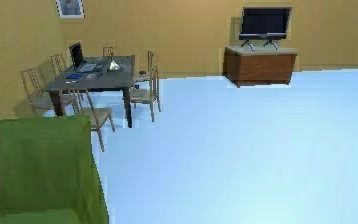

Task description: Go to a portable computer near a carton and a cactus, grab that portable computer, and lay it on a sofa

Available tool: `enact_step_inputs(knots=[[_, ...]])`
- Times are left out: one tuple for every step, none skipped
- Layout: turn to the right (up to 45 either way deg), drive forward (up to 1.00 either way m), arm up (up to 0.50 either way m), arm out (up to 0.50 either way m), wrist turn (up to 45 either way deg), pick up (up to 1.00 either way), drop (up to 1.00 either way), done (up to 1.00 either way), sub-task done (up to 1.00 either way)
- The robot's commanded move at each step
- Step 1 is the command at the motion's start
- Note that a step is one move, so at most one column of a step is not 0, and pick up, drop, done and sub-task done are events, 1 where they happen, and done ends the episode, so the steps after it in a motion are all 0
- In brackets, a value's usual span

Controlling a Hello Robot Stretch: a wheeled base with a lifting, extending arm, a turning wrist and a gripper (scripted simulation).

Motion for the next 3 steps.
enact_step_inputs(knots=[[45.0, 0.00, 0.00, 0.00, 0.0, 0.00, 0.00, 0.00, 0.00], [36.0, 0.00, 0.00, 0.00, 0.0, 0.00, 0.00, 0.00, 0.00], [45.0, 0.00, 0.00, 0.00, 0.0, 0.00, 0.00, 0.00, 0.00]])
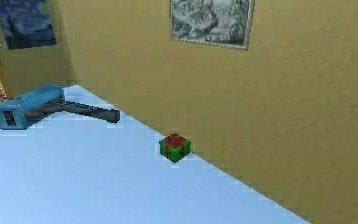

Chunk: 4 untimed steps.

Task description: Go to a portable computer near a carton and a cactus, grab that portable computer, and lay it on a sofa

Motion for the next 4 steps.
enact_step_inputs(knots=[[45.0, 0.00, 0.00, 0.00, 0.0, 0.00, 0.00, 0.00, 0.00], [45.0, 0.00, 0.00, 0.00, 0.0, 0.00, 0.00, 0.00, 0.00], [27.0, 0.00, 0.00, 0.00, 0.0, 0.00, 0.00, 0.00, 0.00], [-45.0, 0.00, 0.00, 0.00, 0.0, 0.00, 0.00, 0.00, 0.00]])
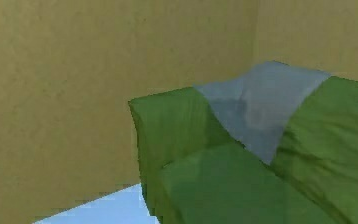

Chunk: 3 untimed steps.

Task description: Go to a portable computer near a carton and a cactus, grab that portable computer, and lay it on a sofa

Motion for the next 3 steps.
enact_step_inputs(knots=[[-45.0, 0.00, 0.00, 0.00, 0.0, 0.00, 0.00, 0.00, 0.00], [-45.0, 0.00, 0.00, 0.00, 0.0, 0.00, 0.00, 0.00, 0.00], [-15.0, 0.00, 0.00, 0.00, 0.0, 0.00, 0.00, 0.00, 0.00]])
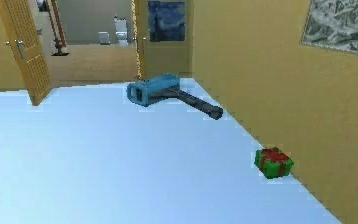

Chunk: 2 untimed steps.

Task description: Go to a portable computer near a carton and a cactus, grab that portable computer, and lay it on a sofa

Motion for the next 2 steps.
enact_step_inputs(knots=[[45.0, 0.00, 0.00, 0.00, 0.0, 0.00, 0.00, 0.00, 0.00], [45.0, 0.00, 0.00, 0.00, 0.0, 0.00, 0.00, 0.00, 0.00]])
